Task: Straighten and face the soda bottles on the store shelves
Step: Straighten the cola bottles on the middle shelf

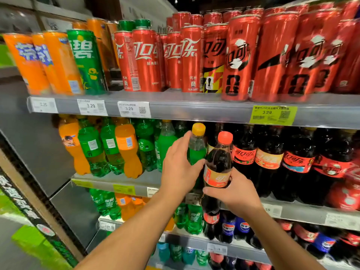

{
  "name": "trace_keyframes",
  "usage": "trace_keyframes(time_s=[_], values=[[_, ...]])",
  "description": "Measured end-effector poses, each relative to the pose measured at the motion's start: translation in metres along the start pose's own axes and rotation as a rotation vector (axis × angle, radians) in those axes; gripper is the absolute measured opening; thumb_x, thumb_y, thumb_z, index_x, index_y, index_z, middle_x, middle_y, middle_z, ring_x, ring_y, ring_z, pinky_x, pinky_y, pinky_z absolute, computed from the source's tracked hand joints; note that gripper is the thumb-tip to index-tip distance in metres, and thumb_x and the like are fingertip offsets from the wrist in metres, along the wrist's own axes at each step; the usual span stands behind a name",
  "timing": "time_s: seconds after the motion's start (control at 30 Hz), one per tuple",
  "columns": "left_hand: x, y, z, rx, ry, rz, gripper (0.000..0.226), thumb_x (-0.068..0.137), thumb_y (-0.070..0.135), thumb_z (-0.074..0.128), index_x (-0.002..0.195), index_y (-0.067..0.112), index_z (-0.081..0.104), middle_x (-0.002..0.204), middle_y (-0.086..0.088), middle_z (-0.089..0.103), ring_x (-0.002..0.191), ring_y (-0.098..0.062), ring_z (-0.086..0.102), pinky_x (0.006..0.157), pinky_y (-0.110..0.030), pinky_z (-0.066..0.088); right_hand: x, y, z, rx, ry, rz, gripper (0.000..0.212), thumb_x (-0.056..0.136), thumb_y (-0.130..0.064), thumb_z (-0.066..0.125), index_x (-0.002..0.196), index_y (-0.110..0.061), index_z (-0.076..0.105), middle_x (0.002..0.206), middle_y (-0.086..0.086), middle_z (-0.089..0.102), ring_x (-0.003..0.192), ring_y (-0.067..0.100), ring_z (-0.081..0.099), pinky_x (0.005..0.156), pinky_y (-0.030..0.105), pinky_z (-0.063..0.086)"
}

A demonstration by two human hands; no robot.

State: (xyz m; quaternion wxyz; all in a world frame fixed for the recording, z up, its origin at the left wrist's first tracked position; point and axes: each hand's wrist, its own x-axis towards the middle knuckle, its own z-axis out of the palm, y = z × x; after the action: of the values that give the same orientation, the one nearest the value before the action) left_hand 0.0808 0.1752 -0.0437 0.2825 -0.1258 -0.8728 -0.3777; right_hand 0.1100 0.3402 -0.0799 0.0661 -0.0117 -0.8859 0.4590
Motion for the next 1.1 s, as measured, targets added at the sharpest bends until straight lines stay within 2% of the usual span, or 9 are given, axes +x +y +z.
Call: trace_keyframes(time_s=[0.13, 0.27, 0.4, 0.5, 0.6, 0.77, 0.9, 1.03, 1.1], values=[[-0.02, -0.01, -0.034, -0.076, 0.13, -0.014, 0.082, 0.073, 0.028, 0.082, 0.144, 0.027, 0.041, 0.127, 0.025, 0.044, 0.118, 0.012, 0.038, 0.097, -0.003, 0.027, 0.006, -0.009, 0.007, -0.012, -0.023, -0.004, 0.05, 0.06, -0.043, 0.086, 0.102, -0.036, 0.06, 0.092, -0.02, 0.068, 0.083, -0.009, 0.059, 0.064, 0.012, 0.042], [-0.029, -0.025, -0.069, -0.116, 0.203, -0.036, 0.08, 0.068, 0.027, 0.086, 0.134, 0.036, 0.041, 0.119, 0.039, 0.04, 0.111, 0.027, 0.039, 0.095, 0.001, 0.03, 0.013, -0.023, 0.023, -0.01, -0.032, -0.024, 0.051, 0.062, -0.042, 0.086, 0.105, -0.035, 0.061, 0.096, -0.017, 0.069, 0.085, -0.005, 0.061, 0.069, 0.018, 0.045], [-0.025, -0.048, -0.098, -0.108, 0.197, -0.114, 0.082, 0.066, 0.038, 0.085, 0.138, 0.031, 0.047, 0.129, 0.021, 0.051, 0.124, -0.005, 0.049, 0.105, -0.034, 0.043, 0.017, -0.036, 0.038, 0.017, 0.023, -0.048, 0.053, 0.062, -0.044, 0.087, 0.107, -0.032, 0.063, 0.098, -0.016, 0.071, 0.088, -0.002, 0.064, 0.072, 0.023, 0.046], [-0.016, -0.066, -0.114, -0.056, 0.191, -0.139, 0.08, 0.068, 0.034, 0.085, 0.139, 0.025, 0.049, 0.127, 0.018, 0.052, 0.119, -0.004, 0.049, 0.101, -0.027, 0.042, 0.022, -0.044, 0.043, 0.019, 0.019, -0.022, 0.05, 0.064, -0.044, 0.087, 0.106, -0.032, 0.063, 0.097, -0.018, 0.07, 0.086, -0.006, 0.062, 0.066, 0.013, 0.042], [-0.007, -0.08, -0.124, -0.06, 0.191, -0.169, 0.08, 0.069, 0.031, 0.085, 0.139, 0.025, 0.048, 0.123, 0.019, 0.05, 0.113, 0.003, 0.043, 0.095, -0.016, 0.035, 0.029, -0.05, 0.042, 0.009, 0.018, 0.021, 0.048, 0.064, -0.043, 0.088, 0.105, -0.032, 0.065, 0.098, -0.018, 0.071, 0.089, -0.001, 0.064, 0.068, 0.016, 0.044], [0.013, -0.096, -0.122, -0.034, 0.151, -0.215, 0.082, 0.068, 0.033, 0.086, 0.14, 0.026, 0.047, 0.135, 0.006, 0.056, 0.115, -0.006, 0.05, 0.092, -0.021, 0.038, 0.042, -0.063, 0.04, -0.026, 0.109, 0.076, 0.046, 0.062, -0.042, 0.088, 0.1, -0.03, 0.065, 0.096, -0.014, 0.072, 0.09, 0.008, 0.066, 0.084, 0.034, 0.052], [0.026, -0.102, -0.109, -0.041, 0.132, -0.184, 0.079, 0.066, 0.034, 0.087, 0.136, 0.026, 0.05, 0.129, 0.004, 0.06, 0.113, -0.016, 0.057, 0.092, -0.025, 0.043, 0.047, -0.066, 0.045, -0.044, 0.129, 0.115, 0.046, 0.064, -0.039, 0.089, 0.098, -0.031, 0.059, 0.092, -0.015, 0.067, 0.086, 0.01, 0.063, 0.082, 0.033, 0.05], [0.027, -0.104, -0.096, -0.03, 0.085, -0.132, 0.077, 0.066, 0.033, 0.086, 0.135, 0.027, 0.052, 0.12, 0.006, 0.06, 0.108, -0.012, 0.055, 0.089, -0.023, 0.04, 0.05, -0.068, 0.054, -0.036, 0.13, 0.089, 0.031, 0.07, -0.035, 0.086, 0.08, -0.034, 0.057, 0.082, -0.021, 0.063, 0.077, 0.002, 0.057, 0.073, 0.028, 0.043], [0.025, -0.106, -0.092, -0.04, 0.069, -0.127, 0.077, 0.067, 0.03, 0.086, 0.135, 0.028, 0.051, 0.121, 0.007, 0.059, 0.106, -0.007, 0.051, 0.088, -0.021, 0.037, 0.054, -0.069, 0.06, -0.016, 0.147, 0.102, 0.032, 0.069, -0.037, 0.086, 0.087, -0.032, 0.06, 0.087, -0.017, 0.067, 0.082, 0.005, 0.061, 0.074, 0.029, 0.045]])
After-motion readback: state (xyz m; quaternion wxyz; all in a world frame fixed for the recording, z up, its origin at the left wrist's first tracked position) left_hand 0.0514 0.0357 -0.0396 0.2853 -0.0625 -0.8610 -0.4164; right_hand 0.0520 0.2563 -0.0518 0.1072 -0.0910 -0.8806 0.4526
